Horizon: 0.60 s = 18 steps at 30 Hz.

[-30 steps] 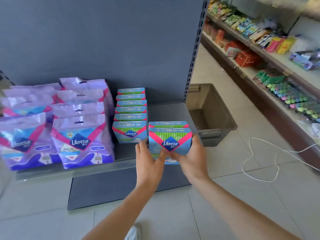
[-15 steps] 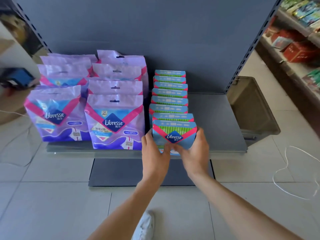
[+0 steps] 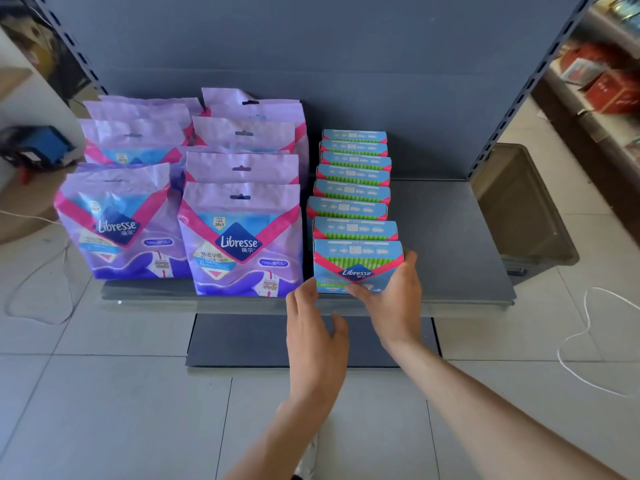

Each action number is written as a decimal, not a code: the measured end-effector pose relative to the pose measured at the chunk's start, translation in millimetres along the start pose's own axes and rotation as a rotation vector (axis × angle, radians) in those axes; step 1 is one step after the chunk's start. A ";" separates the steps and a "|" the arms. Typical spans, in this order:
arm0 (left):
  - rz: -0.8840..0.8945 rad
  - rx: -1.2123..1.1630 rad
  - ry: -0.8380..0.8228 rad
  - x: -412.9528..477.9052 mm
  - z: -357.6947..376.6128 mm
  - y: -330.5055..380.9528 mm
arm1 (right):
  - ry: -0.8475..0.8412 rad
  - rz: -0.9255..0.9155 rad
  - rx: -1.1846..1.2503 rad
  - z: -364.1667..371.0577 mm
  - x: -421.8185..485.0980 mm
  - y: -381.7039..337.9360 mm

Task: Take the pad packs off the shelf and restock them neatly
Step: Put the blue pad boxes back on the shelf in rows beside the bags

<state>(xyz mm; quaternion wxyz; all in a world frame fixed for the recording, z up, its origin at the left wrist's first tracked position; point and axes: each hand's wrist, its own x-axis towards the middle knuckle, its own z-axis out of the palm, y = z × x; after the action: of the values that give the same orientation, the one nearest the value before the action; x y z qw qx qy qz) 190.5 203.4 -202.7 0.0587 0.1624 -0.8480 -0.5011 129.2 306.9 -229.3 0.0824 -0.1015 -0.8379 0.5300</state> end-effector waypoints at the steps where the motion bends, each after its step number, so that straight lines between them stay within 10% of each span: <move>1: 0.000 -0.002 0.000 0.1 -1.0 1.0 | -0.008 -0.001 -0.015 -2.6 -0.6 -0.5; 12: -0.101 -0.040 0.050 -25.2 4.4 11.5 | -0.106 0.038 -0.246 -59.3 -24.8 0.1; 18: 0.108 0.187 -0.188 -65.7 20.1 23.3 | -0.225 -0.103 -0.540 -122.2 -69.1 8.9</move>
<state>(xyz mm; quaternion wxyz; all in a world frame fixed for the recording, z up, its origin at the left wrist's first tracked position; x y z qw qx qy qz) 241.9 252.5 -188.2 -0.0095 0.0736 -0.9003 -0.4288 226.8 399.3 -187.6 -0.0141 -0.0177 -0.9565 0.2908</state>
